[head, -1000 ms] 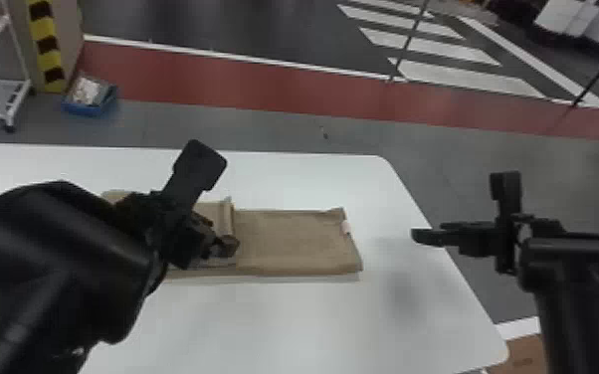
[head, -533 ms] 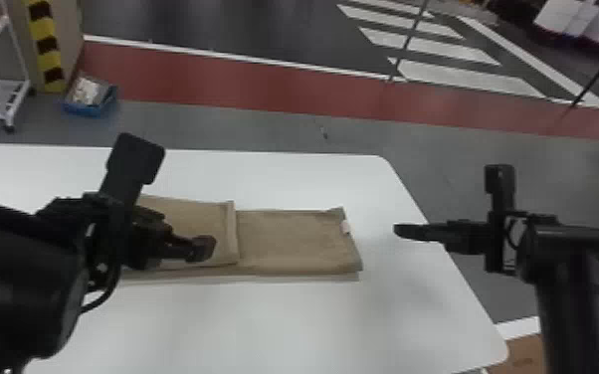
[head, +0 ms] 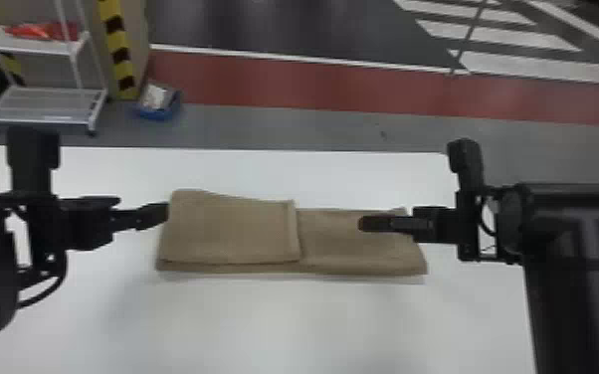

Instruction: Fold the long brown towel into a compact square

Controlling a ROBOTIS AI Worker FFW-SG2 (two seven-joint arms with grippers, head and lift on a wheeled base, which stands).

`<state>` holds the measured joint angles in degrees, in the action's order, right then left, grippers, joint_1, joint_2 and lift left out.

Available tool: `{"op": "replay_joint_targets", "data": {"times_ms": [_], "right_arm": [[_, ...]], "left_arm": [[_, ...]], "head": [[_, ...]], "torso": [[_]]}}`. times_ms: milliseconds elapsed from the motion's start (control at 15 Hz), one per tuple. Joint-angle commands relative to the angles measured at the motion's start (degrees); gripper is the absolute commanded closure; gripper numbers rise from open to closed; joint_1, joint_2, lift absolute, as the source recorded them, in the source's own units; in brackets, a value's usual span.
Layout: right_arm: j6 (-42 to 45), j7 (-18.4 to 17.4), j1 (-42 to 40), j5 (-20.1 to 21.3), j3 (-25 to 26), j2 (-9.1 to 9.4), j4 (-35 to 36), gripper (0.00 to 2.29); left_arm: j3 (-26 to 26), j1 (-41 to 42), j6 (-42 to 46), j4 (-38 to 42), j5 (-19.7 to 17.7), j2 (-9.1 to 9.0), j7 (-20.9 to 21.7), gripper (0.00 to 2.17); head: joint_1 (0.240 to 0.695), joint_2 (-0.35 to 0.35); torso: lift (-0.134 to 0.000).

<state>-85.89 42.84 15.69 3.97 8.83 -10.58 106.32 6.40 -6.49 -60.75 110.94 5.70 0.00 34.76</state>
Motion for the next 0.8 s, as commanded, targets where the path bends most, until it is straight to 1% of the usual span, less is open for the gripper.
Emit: {"op": "replay_joint_targets", "data": {"times_ms": [0, 67, 133, 267, 333, 467, 600, 733], "right_arm": [[0.68, -1.54, 1.98, 1.66, -4.78, 3.82, -0.77, 0.08], [0.85, -2.68, 3.03, 2.19, -6.19, 5.75, -2.26, 0.08], [0.68, -3.29, 4.70, 3.15, -7.33, 7.16, -4.28, 0.08], [-0.55, -4.44, 7.17, 4.73, -9.62, 8.91, -7.09, 0.09], [-2.66, -5.05, 8.40, 5.00, -10.32, 9.62, -7.80, 0.10], [-4.19, -5.67, 11.38, 5.70, -11.11, 10.15, -10.70, 0.10], [-4.19, -5.93, 12.09, 6.58, -11.73, 10.23, -12.37, 0.11], [-4.19, -6.02, 12.44, 6.58, -11.82, 10.50, -14.74, 0.12]], "left_arm": [[4.68, 1.04, 0.50, 0.07, -2.54, 0.53, 0.22, 0.08], [6.08, 1.22, 0.67, -0.19, -2.80, 0.70, 1.10, 0.08], [7.14, 1.66, 0.85, -0.28, -2.80, 0.70, 1.54, 0.08], [8.10, 2.62, 2.96, -0.28, -3.16, 1.06, 1.71, 0.08], [8.63, 2.71, 2.96, -0.37, -3.24, 1.14, 2.15, 0.09], [9.33, 2.80, 3.31, -0.46, -3.33, 1.14, 2.42, 0.09], [10.04, 2.98, 3.31, -0.46, -3.59, 1.14, 2.77, 0.09], [10.21, 3.15, 3.31, -0.63, -3.68, 1.14, 2.77, 0.09]], "head": [[0.695, -0.101], [0.695, -0.037], [0.695, -0.010], [0.695, 0.040], [0.695, 0.076], [0.695, 0.100], [0.695, 0.113], [0.695, 0.121]], "torso": [[-0.124], [-0.124], [-0.124], [-0.124], [-0.124], [-0.124], [-0.124], [-0.124]]}}
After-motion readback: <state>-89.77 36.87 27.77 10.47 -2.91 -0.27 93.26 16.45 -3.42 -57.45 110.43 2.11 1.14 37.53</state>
